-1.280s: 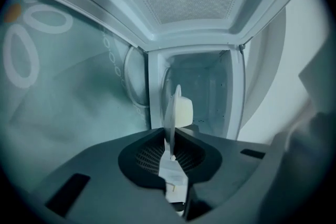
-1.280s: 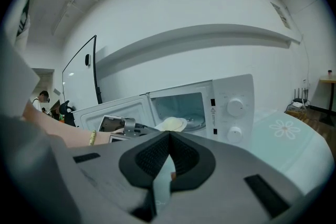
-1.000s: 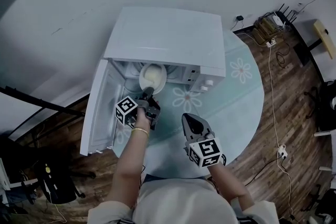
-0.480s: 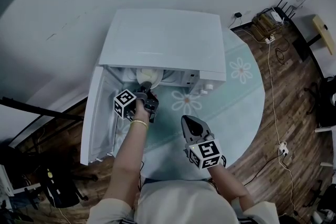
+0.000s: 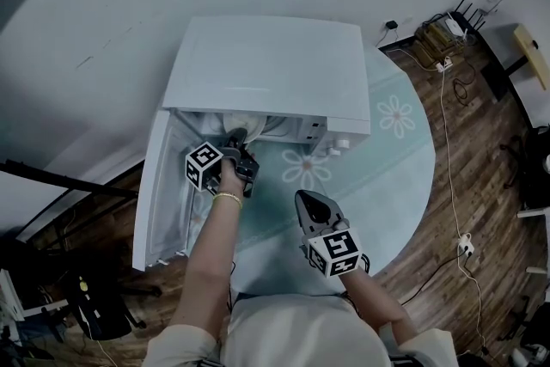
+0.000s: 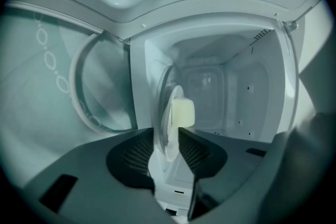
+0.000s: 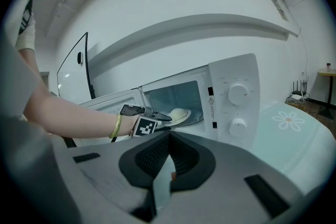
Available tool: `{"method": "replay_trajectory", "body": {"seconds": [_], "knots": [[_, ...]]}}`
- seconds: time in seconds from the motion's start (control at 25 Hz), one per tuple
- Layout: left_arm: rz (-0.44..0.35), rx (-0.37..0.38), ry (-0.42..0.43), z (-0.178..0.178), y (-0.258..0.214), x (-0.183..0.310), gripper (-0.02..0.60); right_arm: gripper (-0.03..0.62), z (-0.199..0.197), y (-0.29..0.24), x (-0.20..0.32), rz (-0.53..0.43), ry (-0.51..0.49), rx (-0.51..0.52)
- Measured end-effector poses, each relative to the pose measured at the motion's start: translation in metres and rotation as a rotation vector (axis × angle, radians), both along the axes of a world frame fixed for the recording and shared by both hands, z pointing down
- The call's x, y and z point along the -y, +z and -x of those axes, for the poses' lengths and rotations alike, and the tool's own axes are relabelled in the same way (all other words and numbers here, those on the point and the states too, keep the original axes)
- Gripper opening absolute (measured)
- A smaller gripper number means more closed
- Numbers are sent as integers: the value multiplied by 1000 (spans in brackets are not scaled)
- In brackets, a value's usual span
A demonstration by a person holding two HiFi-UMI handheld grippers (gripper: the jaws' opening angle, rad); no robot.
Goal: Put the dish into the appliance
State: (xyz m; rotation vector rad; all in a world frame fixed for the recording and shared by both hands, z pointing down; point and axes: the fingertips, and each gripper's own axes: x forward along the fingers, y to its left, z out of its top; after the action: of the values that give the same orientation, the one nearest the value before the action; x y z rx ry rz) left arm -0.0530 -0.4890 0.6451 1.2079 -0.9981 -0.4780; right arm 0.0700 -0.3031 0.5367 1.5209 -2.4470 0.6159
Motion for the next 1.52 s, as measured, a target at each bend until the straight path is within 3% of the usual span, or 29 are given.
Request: {"method": "replay_trajectory", "body": {"seconds": [0.04,0.12,0.36,0.48,0.8,1.24,1.52], "knots": [[-9,5,1,1,-1,-1,156,5,0,-1,-1,-2,-1,-1],[-23,24,10,2,-3,-7,196,5,0,-3,-3,-9,-2,0],[-45,31,26,1,-14,-41,196,5,-5,-12,-15,-35,-4,-8],[-85,86,67,-1,-28,-62,159,5,-8,-15,-22,-46,3,-13],[-250,338,115,7,-71,-135,9,5,-17,-28,-50,-73,9,1],[-480,681,264,-2,-127,-225,9,5,-13,-48,-93,-107,-32,15],[-570,866,369,-17,-149,-273,9,5,-18,-61,-116,-124,-44,12]]}}
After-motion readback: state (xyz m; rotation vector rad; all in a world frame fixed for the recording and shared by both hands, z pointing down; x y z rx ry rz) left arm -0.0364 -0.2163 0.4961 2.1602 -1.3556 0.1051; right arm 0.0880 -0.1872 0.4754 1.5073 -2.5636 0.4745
